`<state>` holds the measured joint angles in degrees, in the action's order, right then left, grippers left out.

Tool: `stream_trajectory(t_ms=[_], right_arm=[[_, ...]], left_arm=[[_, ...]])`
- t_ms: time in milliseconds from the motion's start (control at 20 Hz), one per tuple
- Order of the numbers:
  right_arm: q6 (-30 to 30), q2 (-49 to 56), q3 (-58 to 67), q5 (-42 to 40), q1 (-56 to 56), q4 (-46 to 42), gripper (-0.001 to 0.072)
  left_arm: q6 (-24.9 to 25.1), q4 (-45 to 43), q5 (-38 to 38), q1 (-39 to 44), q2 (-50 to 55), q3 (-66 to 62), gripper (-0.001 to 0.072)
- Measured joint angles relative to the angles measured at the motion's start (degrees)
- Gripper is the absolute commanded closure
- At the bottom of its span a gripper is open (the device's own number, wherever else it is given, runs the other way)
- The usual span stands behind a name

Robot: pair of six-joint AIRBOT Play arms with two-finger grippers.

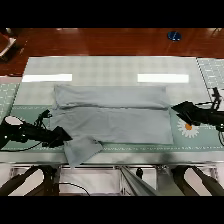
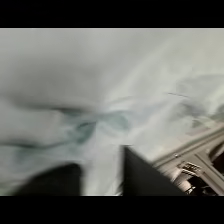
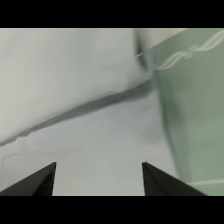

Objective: Fold the shirts.

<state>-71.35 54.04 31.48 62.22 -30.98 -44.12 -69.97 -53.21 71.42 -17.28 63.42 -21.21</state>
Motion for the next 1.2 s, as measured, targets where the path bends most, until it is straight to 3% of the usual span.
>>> stream_trajectory(t_ms=[200,550,850,1050,1100,1200], right_arm=[[-5.14,-0.04,-0.76,8.04,-6.12,-10.97,0.0094],[-9.09,-0.04,-6.62,12.31,-1.88,-18.91,0.0094],[-9.55,2.16,-7.52,11.02,-0.15,-18.86,0.0095],[-7.39,6.03,-7.54,9.57,0.72,-12.7,0.0114],[-6.95,6.99,-7.41,8.83,1.79,-11.37,0.02],[-6.23,9.11,-6.64,6.03,5.18,-10.64,0.0678]], left_arm=[[0.33,0.9,0.02,1.99,0.09,0.09,0.0685],[0.33,2.03,-0.74,2.6,0.09,0.09,0.0685],[0.28,3.65,-2.78,2.67,0.09,0.09,0.0685],[0.63,6.6,-4.87,2.67,0.09,0.09,0.0685],[0.83,7.39,-5.4,2.67,0.09,0.09,0.0685],[1.05,8.48,-5.73,2.67,0.09,0.07,0.0685]])
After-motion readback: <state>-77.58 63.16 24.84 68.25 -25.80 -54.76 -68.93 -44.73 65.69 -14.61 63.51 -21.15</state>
